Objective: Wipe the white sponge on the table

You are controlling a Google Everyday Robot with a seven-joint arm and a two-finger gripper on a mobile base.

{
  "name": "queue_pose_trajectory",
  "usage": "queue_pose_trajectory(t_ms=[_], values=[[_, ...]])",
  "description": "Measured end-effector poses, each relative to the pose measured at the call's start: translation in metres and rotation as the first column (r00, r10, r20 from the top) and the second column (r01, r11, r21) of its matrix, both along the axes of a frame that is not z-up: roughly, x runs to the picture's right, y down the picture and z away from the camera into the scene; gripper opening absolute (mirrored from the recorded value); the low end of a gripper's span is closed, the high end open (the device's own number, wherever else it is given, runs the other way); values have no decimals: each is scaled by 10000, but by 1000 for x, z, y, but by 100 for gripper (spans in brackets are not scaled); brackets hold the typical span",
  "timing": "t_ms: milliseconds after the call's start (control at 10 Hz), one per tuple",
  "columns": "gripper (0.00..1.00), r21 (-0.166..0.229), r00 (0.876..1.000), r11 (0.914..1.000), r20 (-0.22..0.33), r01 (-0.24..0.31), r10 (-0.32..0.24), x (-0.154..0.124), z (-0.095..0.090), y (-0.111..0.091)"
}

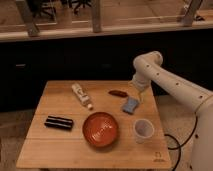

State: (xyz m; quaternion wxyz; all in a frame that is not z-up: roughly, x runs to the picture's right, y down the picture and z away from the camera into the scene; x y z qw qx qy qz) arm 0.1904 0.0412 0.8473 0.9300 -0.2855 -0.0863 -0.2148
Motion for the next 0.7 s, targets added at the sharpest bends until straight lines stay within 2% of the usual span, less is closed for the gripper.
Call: queue_pose_trajectory(t_ms=[700], values=[[80,-189,9991,9997,398,124,-116,-3,20,5]])
